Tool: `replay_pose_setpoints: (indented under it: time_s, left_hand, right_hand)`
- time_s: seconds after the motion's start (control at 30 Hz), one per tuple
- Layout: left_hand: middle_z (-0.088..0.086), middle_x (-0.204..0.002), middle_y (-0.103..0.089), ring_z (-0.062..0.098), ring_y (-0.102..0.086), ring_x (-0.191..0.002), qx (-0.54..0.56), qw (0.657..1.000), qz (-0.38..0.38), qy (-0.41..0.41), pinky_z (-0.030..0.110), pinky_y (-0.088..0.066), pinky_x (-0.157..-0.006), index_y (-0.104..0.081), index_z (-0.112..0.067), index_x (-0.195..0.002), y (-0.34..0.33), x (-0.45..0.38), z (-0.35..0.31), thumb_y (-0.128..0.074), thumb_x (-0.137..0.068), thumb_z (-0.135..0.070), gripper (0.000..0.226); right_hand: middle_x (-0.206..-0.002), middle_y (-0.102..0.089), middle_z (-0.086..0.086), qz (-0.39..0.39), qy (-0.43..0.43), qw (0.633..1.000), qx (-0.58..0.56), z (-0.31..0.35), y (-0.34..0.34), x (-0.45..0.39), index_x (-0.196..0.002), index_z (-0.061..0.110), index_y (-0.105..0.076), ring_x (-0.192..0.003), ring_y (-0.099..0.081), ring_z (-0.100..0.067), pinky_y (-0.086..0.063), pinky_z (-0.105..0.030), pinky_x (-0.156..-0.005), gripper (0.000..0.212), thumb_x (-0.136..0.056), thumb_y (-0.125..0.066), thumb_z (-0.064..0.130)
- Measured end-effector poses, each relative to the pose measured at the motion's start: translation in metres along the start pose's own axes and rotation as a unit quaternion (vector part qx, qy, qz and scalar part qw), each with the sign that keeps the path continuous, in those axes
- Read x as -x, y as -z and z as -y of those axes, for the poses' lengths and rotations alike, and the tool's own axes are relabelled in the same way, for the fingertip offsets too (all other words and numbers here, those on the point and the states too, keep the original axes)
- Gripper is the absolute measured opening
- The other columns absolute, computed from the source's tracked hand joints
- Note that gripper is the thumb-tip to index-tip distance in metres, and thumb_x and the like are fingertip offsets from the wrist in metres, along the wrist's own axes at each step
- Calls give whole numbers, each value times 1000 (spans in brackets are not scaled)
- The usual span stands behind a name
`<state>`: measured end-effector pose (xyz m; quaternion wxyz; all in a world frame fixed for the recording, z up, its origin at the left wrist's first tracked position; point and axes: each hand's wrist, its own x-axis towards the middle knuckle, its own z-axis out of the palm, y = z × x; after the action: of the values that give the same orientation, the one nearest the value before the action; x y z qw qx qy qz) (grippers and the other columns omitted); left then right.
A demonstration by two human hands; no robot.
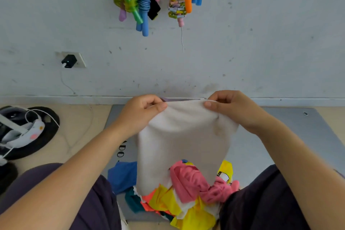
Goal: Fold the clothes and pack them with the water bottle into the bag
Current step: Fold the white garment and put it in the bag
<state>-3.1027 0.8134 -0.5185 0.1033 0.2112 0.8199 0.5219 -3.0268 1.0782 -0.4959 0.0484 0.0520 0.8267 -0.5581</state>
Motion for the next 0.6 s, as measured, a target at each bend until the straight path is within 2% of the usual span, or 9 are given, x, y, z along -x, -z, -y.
replay_pose_setpoints:
  time_s: [0.1, 0.13, 0.2, 0.27, 0.33, 0.4, 0.47, 0.53, 0.6]
  left_hand:
    - [-4, -79, -72, 3, -61, -70, -17, 1000, -17, 12, 12, -41, -66, -72, -18, -82, 5, 4, 4, -66, -92, -27, 14]
    - [-9, -77, -71, 1, -62, -71, -24, 1000, 0, 12, 10, -41, -66, -72, -21, -85, 5, 5, 3, -66, -92, -28, 11]
    - [-18, -56, -60, -5, -55, -58, -28, 998, 63, 4, 6, -38, -63, -71, -33, -97, 2, 6, 1, -66, -92, -34, 7]
    - [-18, -45, -46, -6, -46, -50, -6, 990, 142, 1, 10, -38, -64, -64, -43, -115, -6, 9, -3, -64, -91, -44, 24]
    - [-23, -46, -48, -9, -47, -48, 25, 980, 194, -27, 5, -36, -58, -60, -43, -121, -14, 14, -9, -62, -91, -46, 30]
    - [-21, -47, -46, -3, -40, -43, 21, 980, 193, -46, 6, -31, -47, -66, -40, -106, -18, 16, -13, -60, -91, -51, 20]
    - [-14, -50, -38, 6, -30, -47, 6, 988, 149, -42, 13, -25, -47, -67, -30, -85, -17, 13, -11, -59, -87, -56, 28]
    - [0, -58, -37, 12, -30, -53, 1, 995, 98, -22, 19, -23, -49, -63, -20, -79, -12, 9, -8, -60, -89, -49, 31]
    - [3, -62, -38, 12, -31, -56, 4, 997, 78, -9, 20, -24, -51, -62, -18, -78, -6, 7, -6, -61, -91, -43, 29]
  right_hand:
    - [-73, -68, -2, 15, 9, 999, 36, -3, 2, -2, -81, 13, -70, -66, -59, -11, -45, -23, -63, 18, -86, -72, 30]
    - [-72, -68, -2, 21, 13, 999, 48, -3, 0, -2, -80, 13, -70, -66, -59, -10, -45, -22, -62, 17, -85, -73, 29]
    - [-72, -71, 0, 41, 16, 998, 34, 1, -10, -2, -77, 17, -71, -64, -61, -8, -46, -17, -57, 14, -82, -75, 29]
    - [-76, -74, 0, 74, 21, 997, -21, 6, -25, 0, -78, 20, -74, -67, -65, -7, -48, -15, -58, 12, -78, -77, 32]
    - [-85, -76, -2, 104, 33, 992, -58, 10, -38, 3, -84, 21, -77, -76, -69, -9, -51, -17, -65, 16, -76, -75, 35]
    - [-97, -76, -7, 128, 43, 988, -73, 11, -47, 6, -96, 18, -76, -90, -72, -18, -55, -25, -77, 21, -82, -70, 32]
    - [-102, -74, -13, 128, 41, 988, -79, 11, -47, 6, -105, 11, -72, -94, -71, -27, -54, -34, -83, 21, -89, -66, 24]
    - [-85, -73, -9, 96, 25, 991, -86, 10, -42, 6, -97, 8, -70, -74, -68, -20, -54, -25, -67, 12, -91, -64, 17]
    - [-70, -68, -6, 60, 11, 996, -67, 9, -37, 6, -87, 6, -69, -61, -62, -17, -50, -20, -59, 12, -91, -65, 17]
